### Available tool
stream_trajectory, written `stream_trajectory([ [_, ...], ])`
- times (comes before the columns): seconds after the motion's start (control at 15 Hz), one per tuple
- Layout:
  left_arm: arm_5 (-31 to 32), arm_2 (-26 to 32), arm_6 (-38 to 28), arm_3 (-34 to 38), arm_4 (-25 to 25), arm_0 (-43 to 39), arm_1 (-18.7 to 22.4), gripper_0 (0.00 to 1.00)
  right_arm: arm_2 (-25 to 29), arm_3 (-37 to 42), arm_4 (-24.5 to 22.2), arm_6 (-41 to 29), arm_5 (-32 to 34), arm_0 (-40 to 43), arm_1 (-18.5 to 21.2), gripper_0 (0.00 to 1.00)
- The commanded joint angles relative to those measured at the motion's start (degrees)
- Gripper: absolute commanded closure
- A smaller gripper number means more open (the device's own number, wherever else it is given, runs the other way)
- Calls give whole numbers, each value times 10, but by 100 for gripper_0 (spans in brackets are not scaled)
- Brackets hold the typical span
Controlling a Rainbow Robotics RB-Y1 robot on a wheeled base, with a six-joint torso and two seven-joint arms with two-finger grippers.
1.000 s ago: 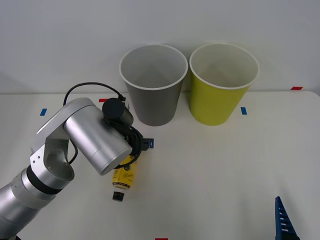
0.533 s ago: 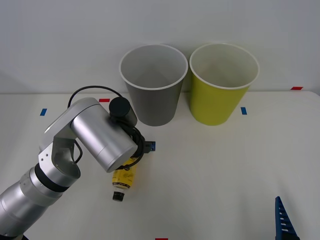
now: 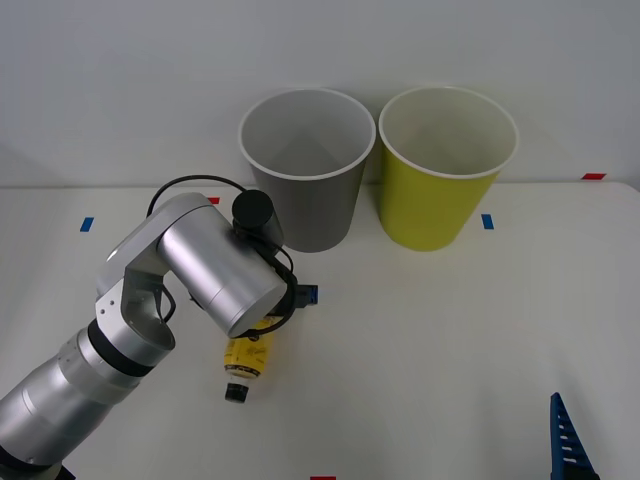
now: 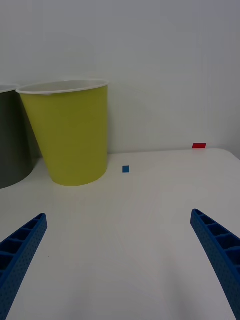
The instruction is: Put cans in the gray bin and PET bottles in the light green bin.
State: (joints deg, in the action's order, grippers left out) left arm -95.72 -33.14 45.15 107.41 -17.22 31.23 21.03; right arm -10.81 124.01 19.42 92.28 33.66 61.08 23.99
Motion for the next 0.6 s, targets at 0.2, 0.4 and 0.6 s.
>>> stream_trajectory([
  [0.2, 12, 0, 14, -23, 2, 1, 1, 0, 0, 0, 0, 0, 0, 0, 0, 0],
  [0.4, 16, 0, 22, -28, 3, 2, -1, 0, 0, 0, 0, 0, 0, 0, 0, 0],
  [0.6, 21, 0, 30, -40, 3, 3, -9, 0, 0, 0, 0, 0, 0, 0, 0, 0],
])
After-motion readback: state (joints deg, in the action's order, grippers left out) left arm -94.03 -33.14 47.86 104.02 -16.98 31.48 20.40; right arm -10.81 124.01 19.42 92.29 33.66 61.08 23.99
